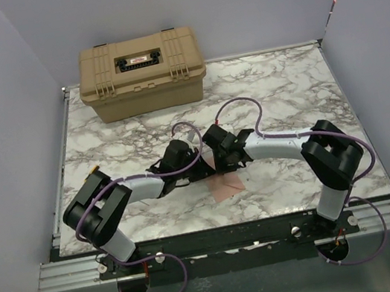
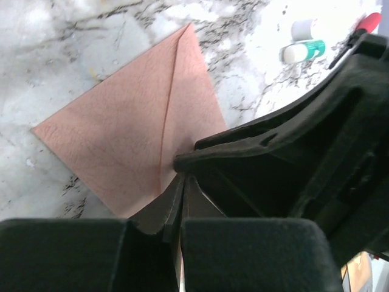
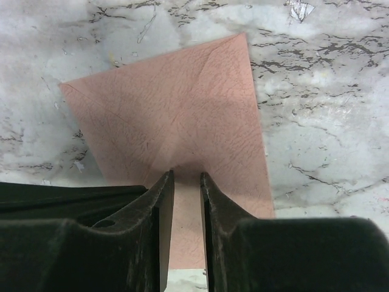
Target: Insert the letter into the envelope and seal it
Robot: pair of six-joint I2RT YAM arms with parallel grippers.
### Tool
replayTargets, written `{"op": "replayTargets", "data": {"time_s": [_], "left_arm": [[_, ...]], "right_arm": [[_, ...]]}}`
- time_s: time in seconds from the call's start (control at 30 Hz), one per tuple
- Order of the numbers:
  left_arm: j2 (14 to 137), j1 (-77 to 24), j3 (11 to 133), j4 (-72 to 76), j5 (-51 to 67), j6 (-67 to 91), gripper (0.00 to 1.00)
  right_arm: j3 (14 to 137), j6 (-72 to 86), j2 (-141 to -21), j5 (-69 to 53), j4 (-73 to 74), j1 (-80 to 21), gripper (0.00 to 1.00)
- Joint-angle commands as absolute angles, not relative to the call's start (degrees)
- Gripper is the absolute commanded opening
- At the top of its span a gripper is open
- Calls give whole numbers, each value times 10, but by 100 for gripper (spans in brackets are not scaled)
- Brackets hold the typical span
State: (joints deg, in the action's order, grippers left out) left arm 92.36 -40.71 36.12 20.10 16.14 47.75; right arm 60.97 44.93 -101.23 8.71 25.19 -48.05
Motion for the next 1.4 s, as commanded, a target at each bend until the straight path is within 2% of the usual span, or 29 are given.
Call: {"op": "replayTargets", "data": {"time_s": [0.0, 0.13, 0.27, 1.03, 1.37], "left_arm": [[944, -407, 338, 219, 162, 477, 0], [958, -407, 326, 223, 146, 484, 0], [974, -406, 316, 228, 141, 487, 0], [984, -406, 285, 227, 114, 499, 0], [972, -398, 280, 227, 117, 499, 0]], "right_arm": [[600, 439, -1053, 134, 314, -496, 25], [595, 438, -1055, 128, 307, -498, 15], [588, 440, -1047, 126, 299, -498, 12], [548, 347, -995, 95, 231, -552, 18], [540, 360, -1020, 94, 276, -555, 17]]}}
